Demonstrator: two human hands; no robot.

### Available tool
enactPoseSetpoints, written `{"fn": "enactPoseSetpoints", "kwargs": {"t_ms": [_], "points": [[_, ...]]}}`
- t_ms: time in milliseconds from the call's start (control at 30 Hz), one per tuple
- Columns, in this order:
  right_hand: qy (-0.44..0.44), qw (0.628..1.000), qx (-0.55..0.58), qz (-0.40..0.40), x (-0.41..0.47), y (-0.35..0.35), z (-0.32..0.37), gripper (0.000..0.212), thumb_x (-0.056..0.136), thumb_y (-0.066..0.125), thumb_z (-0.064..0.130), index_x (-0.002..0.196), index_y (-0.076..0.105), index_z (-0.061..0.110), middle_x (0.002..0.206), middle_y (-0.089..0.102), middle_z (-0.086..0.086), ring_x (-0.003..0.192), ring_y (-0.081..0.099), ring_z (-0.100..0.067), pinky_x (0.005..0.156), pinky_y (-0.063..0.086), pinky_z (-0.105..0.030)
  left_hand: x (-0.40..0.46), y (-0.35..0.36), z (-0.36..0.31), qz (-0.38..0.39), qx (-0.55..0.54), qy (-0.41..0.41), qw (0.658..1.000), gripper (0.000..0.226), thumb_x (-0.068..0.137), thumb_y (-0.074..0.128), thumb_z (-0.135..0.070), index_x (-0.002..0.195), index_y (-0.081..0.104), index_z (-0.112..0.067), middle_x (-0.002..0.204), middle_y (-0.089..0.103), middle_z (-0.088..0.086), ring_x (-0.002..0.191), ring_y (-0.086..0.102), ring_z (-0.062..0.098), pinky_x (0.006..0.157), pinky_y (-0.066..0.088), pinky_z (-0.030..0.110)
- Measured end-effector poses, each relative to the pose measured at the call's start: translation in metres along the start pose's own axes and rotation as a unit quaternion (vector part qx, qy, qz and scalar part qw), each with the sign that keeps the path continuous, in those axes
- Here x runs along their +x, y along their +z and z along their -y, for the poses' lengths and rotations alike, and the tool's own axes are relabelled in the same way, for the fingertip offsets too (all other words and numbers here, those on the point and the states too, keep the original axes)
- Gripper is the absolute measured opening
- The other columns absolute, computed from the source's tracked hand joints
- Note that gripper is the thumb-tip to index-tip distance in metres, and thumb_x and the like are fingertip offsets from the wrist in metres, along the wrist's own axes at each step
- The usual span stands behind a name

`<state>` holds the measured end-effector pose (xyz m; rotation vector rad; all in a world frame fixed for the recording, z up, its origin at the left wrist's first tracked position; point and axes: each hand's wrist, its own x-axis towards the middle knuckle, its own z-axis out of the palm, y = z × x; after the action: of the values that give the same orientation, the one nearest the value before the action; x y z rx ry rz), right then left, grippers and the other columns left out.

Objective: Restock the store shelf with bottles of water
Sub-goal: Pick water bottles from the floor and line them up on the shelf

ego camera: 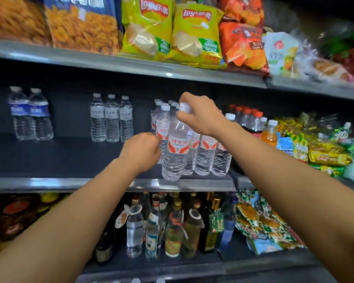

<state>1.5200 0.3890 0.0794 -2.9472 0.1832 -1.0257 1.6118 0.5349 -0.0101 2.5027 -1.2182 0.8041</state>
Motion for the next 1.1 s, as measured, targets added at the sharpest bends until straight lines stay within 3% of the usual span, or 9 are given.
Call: {"fn": "enactPoseSetpoints", "kwargs": {"t_ms": [233,367,567,767,967,1100], "points": [[-0.003,0.999,-0.027,0.033,0.046,0.044,-0.013,0.033,0.088,0.053,0.03,0.116,0.052,0.013,0.102,0.062,-0.018,0.091,0.055,-0.038,0.07,0.045,-0.039,0.024,0.03,0.017,0.028,0.007,0.001,1.0,0.026,0.094,0.044,-0.024,0.111,0.061,-0.014,0.109,0.06,0.008,0.102,0.058,0.031,0.071,0.041,0.036],[-0.001,0.998,-0.02,0.062,0.064,0.067,-0.024,0.028,0.085,0.055,0.031,0.107,0.053,0.013,0.1,0.062,-0.014,0.091,0.057,-0.035,0.072,0.049,-0.041,0.032,0.045,0.029,0.037,0.003,-0.005,0.999,0.027,0.094,0.043,-0.024,0.113,0.06,-0.014,0.111,0.059,0.007,0.103,0.058,0.031,0.075,0.045,0.038],[0.015,0.996,-0.027,0.089,0.087,0.084,-0.038,0.049,0.087,0.055,0.031,0.131,0.05,0.011,0.124,0.059,-0.016,0.11,0.056,-0.036,0.087,0.05,-0.046,0.043,0.057,0.036,0.043,-0.003,-0.006,0.999,0.027,0.095,0.043,-0.023,0.113,0.06,-0.014,0.111,0.06,0.007,0.103,0.058,0.031,0.074,0.044,0.037],[0.014,0.993,-0.056,0.102,0.101,0.088,-0.044,0.041,0.092,0.058,0.034,0.124,0.053,0.009,0.122,0.057,-0.016,0.109,0.055,-0.033,0.075,0.041,-0.034,0.044,0.067,0.038,0.05,-0.009,-0.003,0.999,0.027,0.095,0.043,-0.022,0.113,0.061,-0.013,0.111,0.06,0.006,0.102,0.058,0.03,0.074,0.045,0.036],[0.031,0.992,-0.078,0.09,0.089,0.082,-0.033,0.054,0.092,0.06,0.037,0.133,0.046,0.006,0.126,0.055,-0.018,0.113,0.054,-0.036,0.088,0.049,-0.042,0.038,0.063,0.036,0.059,-0.002,-0.007,0.998,0.028,0.095,0.042,-0.023,0.115,0.06,-0.014,0.114,0.059,0.006,0.104,0.057,0.029,0.073,0.043,0.035],[0.033,0.996,-0.074,0.047,0.063,0.072,-0.022,0.047,0.094,0.056,0.034,0.13,0.041,0.007,0.115,0.059,-0.017,0.102,0.058,-0.035,0.073,0.046,-0.038,0.031,0.05,0.032,0.053,0.004,-0.007,0.999,0.028,0.095,0.043,-0.023,0.116,0.06,-0.013,0.114,0.059,0.006,0.104,0.057,0.03,0.073,0.043,0.035]]}}
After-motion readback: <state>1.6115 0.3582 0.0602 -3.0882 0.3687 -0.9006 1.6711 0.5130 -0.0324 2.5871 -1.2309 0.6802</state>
